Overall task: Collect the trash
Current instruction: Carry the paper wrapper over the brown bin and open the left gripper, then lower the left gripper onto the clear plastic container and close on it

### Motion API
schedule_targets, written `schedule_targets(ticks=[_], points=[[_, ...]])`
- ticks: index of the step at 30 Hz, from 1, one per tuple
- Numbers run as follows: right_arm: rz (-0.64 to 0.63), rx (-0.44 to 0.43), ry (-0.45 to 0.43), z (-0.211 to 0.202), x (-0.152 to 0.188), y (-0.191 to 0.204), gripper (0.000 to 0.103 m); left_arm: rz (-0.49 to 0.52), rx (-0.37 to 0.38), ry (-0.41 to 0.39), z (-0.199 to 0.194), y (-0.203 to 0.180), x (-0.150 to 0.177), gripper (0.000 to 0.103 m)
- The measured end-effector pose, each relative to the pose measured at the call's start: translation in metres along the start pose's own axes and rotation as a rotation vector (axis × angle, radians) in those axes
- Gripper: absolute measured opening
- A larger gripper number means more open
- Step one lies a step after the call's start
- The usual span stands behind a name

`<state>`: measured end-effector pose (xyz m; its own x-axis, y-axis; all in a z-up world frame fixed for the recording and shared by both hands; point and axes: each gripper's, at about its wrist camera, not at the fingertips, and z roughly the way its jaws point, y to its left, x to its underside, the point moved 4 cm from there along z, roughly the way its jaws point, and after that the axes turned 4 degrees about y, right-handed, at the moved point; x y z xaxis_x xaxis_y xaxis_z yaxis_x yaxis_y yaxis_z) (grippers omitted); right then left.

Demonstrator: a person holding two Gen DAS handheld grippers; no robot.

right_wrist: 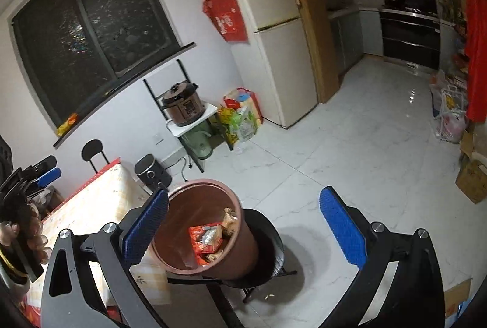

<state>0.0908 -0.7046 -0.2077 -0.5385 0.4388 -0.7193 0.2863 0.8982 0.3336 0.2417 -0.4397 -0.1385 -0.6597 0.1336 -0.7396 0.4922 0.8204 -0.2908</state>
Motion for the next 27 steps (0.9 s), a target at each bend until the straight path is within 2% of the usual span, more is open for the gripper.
schedule_targets(ticks=[7, 11, 16, 22, 27], points=[[-0.095, -0.127, 0.013, 0.017, -0.008, 0.066, 0.098, -0.097, -0.109, -0.105, -0.099, 0.076, 0.019, 0.091], [-0.169, -0.209, 0.049, 0.033, -0.004, 0.116, 0.098, -0.205, -0.248, -0.181, -0.180, 0.137, 0.051, 0.091], [-0.257, -0.310, 0.108, 0.052, 0.012, 0.183, 0.098, -0.343, -0.416, -0.240, -0.265, 0.187, 0.110, 0.091], [-0.358, -0.444, 0.196, 0.066, 0.045, 0.267, 0.098, -0.470, -0.545, -0.226, -0.320, 0.208, 0.192, 0.091], [-0.441, -0.527, 0.291, 0.072, 0.087, 0.327, 0.098, -0.559, -0.582, -0.167, -0.332, 0.213, 0.255, 0.090]])
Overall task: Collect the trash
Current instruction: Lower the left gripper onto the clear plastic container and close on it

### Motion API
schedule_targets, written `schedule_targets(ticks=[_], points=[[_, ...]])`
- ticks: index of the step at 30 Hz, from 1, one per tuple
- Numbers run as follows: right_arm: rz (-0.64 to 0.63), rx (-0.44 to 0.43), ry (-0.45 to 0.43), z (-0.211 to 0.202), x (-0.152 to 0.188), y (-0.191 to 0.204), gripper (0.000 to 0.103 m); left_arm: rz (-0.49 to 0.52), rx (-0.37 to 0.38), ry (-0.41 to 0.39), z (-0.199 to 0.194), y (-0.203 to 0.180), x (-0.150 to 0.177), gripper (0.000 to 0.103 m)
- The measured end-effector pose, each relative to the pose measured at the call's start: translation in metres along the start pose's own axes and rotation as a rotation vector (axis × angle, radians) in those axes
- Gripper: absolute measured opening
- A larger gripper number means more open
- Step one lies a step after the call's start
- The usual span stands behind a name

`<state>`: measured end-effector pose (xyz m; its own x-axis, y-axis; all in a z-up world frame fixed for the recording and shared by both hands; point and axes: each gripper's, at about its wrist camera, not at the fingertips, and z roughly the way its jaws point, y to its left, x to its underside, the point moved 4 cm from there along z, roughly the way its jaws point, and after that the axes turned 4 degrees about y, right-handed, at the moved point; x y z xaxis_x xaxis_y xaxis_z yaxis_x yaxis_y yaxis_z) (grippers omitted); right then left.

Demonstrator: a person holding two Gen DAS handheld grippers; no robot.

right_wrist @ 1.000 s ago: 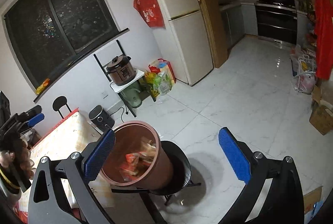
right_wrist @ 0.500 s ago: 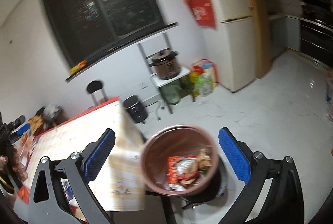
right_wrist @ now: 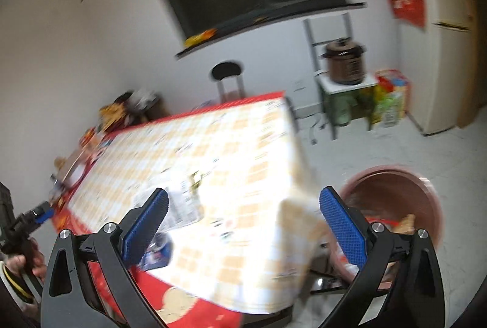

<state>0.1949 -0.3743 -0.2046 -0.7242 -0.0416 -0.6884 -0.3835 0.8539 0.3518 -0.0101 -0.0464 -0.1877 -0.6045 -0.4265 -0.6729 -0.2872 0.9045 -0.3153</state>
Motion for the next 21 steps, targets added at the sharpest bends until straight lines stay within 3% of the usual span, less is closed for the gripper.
schedule_targets(ticks=[7, 21], points=[[-0.060, -0.049, 0.121, 0.041, 0.030, 0.065, 0.098, -0.097, 0.017, 0.075, 0.012, 0.043, 0.034, 0.088], [-0.104, 0.008, 0.309, 0.095, 0.095, 0.159, 0.098, -0.198, 0.181, 0.268, 0.062, 0.103, 0.060, 0.083]])
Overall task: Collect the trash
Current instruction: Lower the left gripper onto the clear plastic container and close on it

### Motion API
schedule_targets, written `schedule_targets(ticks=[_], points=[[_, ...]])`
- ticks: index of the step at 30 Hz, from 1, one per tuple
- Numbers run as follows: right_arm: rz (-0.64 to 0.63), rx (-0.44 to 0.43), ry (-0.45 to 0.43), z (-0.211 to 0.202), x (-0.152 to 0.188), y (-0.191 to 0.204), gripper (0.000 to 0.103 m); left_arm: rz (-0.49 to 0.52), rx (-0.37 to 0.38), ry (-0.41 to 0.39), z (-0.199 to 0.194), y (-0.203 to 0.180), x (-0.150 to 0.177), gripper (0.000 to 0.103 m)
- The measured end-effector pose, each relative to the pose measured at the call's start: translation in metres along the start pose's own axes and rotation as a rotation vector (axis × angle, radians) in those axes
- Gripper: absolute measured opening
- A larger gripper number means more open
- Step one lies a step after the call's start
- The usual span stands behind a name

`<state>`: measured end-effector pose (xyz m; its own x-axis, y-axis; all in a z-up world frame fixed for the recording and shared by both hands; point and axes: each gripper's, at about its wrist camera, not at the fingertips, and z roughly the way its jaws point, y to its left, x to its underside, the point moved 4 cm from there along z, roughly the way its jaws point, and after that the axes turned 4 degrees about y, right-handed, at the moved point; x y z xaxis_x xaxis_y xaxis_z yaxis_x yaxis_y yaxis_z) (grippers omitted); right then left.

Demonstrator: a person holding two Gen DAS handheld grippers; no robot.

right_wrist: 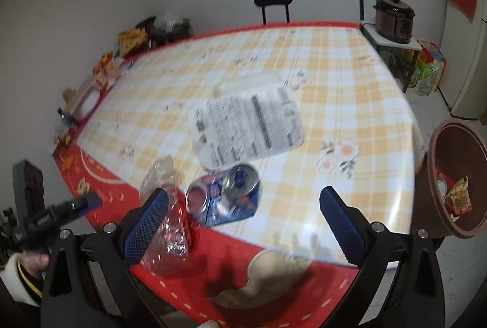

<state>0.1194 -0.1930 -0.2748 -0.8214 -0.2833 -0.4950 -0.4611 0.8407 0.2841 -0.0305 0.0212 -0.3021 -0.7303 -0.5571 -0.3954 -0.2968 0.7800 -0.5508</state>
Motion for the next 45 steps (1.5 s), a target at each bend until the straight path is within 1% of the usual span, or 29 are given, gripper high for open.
schedule_targets(ticks=[4, 6, 10, 12, 17, 21, 25, 27, 30, 32, 34, 35, 37, 41, 42, 43, 45], points=[[-0.040, 0.020, 0.092, 0.023, 0.021, 0.026, 0.098, 0.013, 0.032, 0.033, 0.009, 0.008, -0.003, 0.083], [-0.064, 0.051, 0.128, 0.034, 0.030, 0.036, 0.098, 0.021, 0.047, 0.053, 0.014, 0.011, -0.004, 0.083], [-0.070, 0.105, 0.208, 0.053, 0.046, 0.043, 0.098, 0.035, 0.080, 0.090, 0.023, 0.015, -0.006, 0.083], [-0.061, 0.134, 0.233, 0.060, 0.052, 0.042, 0.098, 0.035, 0.093, 0.110, 0.029, 0.018, -0.006, 0.083], [-0.025, 0.165, 0.257, 0.069, 0.058, 0.036, 0.098, 0.026, 0.127, 0.156, 0.044, 0.024, -0.004, 0.083], [-0.019, 0.184, 0.272, 0.074, 0.060, 0.032, 0.098, 0.017, 0.172, 0.179, 0.055, 0.021, -0.006, 0.083], [-0.017, 0.188, 0.285, 0.078, 0.059, 0.028, 0.098, -0.001, 0.190, 0.191, 0.067, 0.020, -0.009, 0.083], [-0.020, 0.184, 0.289, 0.079, 0.058, 0.028, 0.098, -0.014, 0.214, 0.192, 0.070, 0.017, -0.012, 0.083], [-0.027, 0.179, 0.291, 0.080, 0.056, 0.026, 0.098, -0.005, 0.236, 0.183, 0.072, 0.009, -0.016, 0.083], [-0.029, 0.176, 0.292, 0.081, 0.055, 0.024, 0.098, 0.012, 0.235, 0.176, 0.073, 0.003, -0.019, 0.074], [-0.031, 0.177, 0.292, 0.081, 0.054, 0.023, 0.098, 0.027, 0.217, 0.180, 0.074, 0.000, -0.021, 0.050], [-0.032, 0.177, 0.292, 0.081, 0.053, 0.022, 0.098, 0.032, 0.214, 0.180, 0.074, 0.000, -0.021, 0.044], [-0.029, 0.167, 0.288, 0.079, 0.052, 0.022, 0.098, 0.040, 0.232, 0.176, 0.070, -0.002, -0.023, 0.041], [-0.026, 0.152, 0.268, 0.075, 0.047, 0.021, 0.098, 0.068, 0.245, 0.161, 0.063, -0.009, -0.028, 0.037], [-0.026, 0.148, 0.259, 0.073, 0.046, 0.022, 0.098, 0.072, 0.266, 0.156, 0.060, -0.012, -0.030, 0.031], [-0.026, 0.145, 0.247, 0.070, 0.043, 0.023, 0.098, 0.074, 0.291, 0.148, 0.055, -0.016, -0.033, 0.027], [-0.024, 0.137, 0.212, 0.062, 0.037, 0.024, 0.098, 0.093, 0.310, 0.126, 0.046, -0.023, -0.040, 0.023]])
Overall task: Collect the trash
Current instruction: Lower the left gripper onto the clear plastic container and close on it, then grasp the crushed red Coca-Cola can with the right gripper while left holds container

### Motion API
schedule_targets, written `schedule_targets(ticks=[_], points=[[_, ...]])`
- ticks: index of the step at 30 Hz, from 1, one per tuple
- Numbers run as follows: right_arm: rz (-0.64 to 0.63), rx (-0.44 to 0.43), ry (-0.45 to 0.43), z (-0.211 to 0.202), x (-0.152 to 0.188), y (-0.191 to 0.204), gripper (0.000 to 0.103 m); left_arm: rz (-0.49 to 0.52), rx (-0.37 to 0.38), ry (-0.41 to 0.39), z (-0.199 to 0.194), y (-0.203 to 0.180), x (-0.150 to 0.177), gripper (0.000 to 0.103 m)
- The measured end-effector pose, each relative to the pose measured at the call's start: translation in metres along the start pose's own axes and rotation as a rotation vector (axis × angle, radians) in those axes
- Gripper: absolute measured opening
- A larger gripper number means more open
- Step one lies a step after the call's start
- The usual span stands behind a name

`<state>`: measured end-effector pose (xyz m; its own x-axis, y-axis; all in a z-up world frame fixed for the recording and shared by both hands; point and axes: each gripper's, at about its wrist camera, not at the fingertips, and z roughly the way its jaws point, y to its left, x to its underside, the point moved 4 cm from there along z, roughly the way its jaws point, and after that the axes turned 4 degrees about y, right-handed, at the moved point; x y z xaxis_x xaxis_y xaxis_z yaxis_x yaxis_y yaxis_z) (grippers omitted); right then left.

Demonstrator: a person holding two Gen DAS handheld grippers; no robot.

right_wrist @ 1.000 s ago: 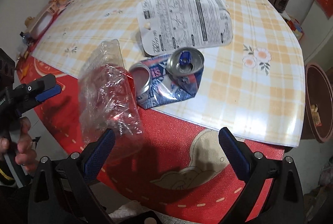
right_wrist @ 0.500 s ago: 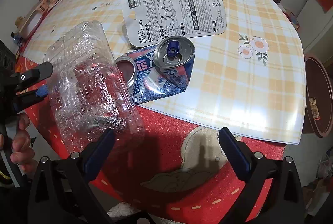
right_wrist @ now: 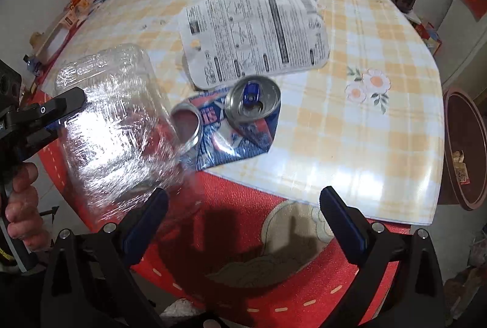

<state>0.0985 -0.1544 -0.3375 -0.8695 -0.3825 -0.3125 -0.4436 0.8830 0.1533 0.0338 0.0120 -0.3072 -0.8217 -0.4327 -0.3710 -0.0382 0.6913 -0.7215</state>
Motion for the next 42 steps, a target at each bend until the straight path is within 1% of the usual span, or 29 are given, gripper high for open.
schedule_targets(ticks=[3, 5, 9, 13, 17, 22, 24, 26, 28, 30, 35, 41, 42], points=[[0.006, -0.006, -0.042, -0.012, -0.006, -0.001, 0.098, 0.029, 0.047, -0.030, -0.013, -0.014, -0.009, 0.017], [0.006, -0.009, -0.057, -0.017, -0.008, 0.000, 0.098, 0.051, 0.063, -0.054, -0.022, -0.022, -0.016, 0.016], [0.004, -0.017, -0.050, -0.016, -0.007, 0.002, 0.098, 0.066, 0.106, -0.117, -0.046, -0.033, -0.031, 0.016], [-0.003, -0.039, -0.032, -0.013, -0.005, 0.012, 0.098, 0.079, 0.114, -0.189, -0.078, -0.038, -0.044, 0.016], [-0.031, -0.084, -0.005, -0.005, -0.003, 0.031, 0.098, 0.090, 0.079, -0.254, -0.111, -0.034, -0.049, 0.016], [-0.062, -0.150, 0.040, 0.009, -0.001, 0.058, 0.098, 0.092, -0.037, -0.320, -0.151, -0.013, -0.049, 0.016], [-0.058, -0.176, 0.051, 0.015, -0.002, 0.068, 0.097, 0.078, -0.064, -0.327, -0.161, -0.003, -0.047, 0.016], [-0.041, -0.200, 0.061, 0.022, -0.003, 0.077, 0.093, 0.061, -0.089, -0.328, -0.170, 0.008, -0.044, 0.016], [-0.018, -0.216, 0.074, 0.028, -0.002, 0.083, 0.084, 0.050, -0.121, -0.325, -0.178, 0.019, -0.040, 0.016], [0.003, -0.227, 0.085, 0.034, -0.002, 0.089, 0.079, 0.042, -0.138, -0.320, -0.184, 0.028, -0.036, 0.016], [0.066, -0.249, 0.106, 0.049, 0.001, 0.103, 0.077, 0.030, -0.153, -0.305, -0.197, 0.046, -0.030, 0.016], [0.174, -0.258, 0.126, 0.067, 0.002, 0.107, 0.069, 0.045, -0.158, -0.274, -0.199, 0.054, -0.029, 0.016], [0.198, -0.263, 0.130, 0.070, 0.003, 0.106, 0.066, 0.048, -0.156, -0.269, -0.199, 0.054, -0.029, 0.016]])
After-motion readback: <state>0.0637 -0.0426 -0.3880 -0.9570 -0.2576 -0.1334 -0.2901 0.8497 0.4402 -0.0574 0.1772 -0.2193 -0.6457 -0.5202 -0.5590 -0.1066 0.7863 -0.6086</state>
